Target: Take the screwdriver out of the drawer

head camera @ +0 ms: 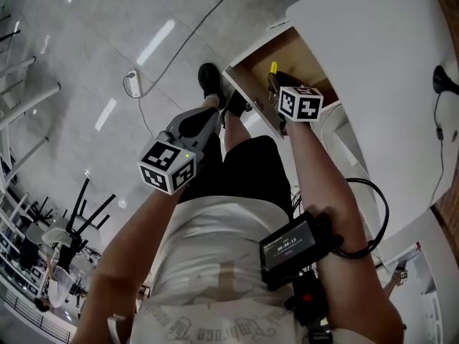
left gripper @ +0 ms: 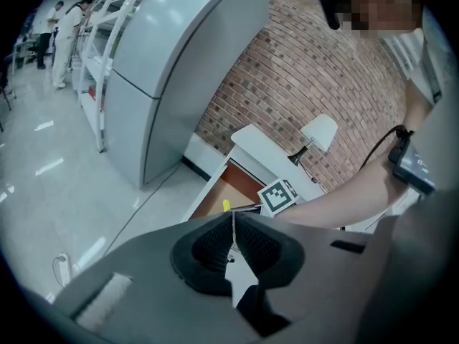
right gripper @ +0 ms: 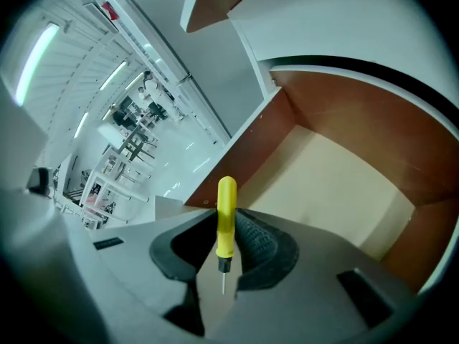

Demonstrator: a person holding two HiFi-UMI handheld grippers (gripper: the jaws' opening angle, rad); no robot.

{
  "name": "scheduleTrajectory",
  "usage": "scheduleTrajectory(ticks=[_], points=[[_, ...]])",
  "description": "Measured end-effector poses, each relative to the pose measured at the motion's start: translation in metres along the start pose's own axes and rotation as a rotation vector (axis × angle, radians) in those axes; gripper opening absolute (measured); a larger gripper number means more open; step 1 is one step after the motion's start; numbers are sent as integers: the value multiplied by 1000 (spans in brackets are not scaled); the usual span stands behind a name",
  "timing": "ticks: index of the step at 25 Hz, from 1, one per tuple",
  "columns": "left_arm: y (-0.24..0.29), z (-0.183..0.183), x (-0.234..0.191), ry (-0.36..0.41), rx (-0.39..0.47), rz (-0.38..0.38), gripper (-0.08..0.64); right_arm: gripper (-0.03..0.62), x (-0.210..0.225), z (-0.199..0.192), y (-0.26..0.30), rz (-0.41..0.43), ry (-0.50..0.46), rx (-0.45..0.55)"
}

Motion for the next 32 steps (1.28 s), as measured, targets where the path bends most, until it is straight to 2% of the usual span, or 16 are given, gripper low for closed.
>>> scheduleTrajectory(ticks=[16,32], points=[[-13,32,28,73,15,-9,15,67,-22,18,-50,21,-26,60],[-28,78,58,175,59,-31,14,67,-31,22,-113,-7,15,138]])
Point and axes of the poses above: the fingertips, and each gripper's own axes: y forward along the fingers, x to its right, z out of its top, the point moved 2 cm from there along -y, backward along the fingers, and after that the axes turned 3 degrees about -y, right-handed, at the moved point
